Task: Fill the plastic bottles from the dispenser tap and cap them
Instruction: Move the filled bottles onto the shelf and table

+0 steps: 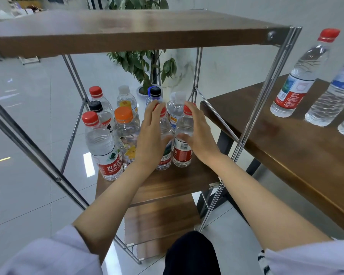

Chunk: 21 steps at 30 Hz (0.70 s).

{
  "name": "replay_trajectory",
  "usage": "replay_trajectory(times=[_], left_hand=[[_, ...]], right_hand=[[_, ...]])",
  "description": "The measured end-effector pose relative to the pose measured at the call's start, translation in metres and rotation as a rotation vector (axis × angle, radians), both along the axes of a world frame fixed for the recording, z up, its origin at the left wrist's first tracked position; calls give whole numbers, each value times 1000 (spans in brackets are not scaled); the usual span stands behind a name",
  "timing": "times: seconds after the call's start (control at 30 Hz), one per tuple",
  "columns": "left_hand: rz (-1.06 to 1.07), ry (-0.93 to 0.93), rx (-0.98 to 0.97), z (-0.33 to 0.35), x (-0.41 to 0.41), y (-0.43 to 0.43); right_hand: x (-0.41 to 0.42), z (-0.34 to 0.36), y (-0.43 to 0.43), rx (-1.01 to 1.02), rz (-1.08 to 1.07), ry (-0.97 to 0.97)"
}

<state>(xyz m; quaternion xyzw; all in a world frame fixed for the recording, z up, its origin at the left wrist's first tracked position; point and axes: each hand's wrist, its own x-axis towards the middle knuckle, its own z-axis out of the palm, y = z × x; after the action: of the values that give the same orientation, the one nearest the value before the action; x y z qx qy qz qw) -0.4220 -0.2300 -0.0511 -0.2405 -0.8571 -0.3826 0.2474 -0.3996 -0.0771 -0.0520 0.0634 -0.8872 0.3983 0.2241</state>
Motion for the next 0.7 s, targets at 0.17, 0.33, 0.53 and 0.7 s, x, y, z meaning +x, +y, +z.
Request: replay_trajectory(times=[0.17,0.33,0.53,0.7], left_hand=[[11,-6,-8,0,-1,0],[30,-16,-21,-1,0,2],[47,-16,-53,-2,3,3],[62,-57,-99,2,7,4]], right_hand=[[1,0,-1,-12,9,-5],[5,1,-1,-1,12,-11],[5,-1,-2,124,-35,-33],[8,5,-2,214,-76,-89]])
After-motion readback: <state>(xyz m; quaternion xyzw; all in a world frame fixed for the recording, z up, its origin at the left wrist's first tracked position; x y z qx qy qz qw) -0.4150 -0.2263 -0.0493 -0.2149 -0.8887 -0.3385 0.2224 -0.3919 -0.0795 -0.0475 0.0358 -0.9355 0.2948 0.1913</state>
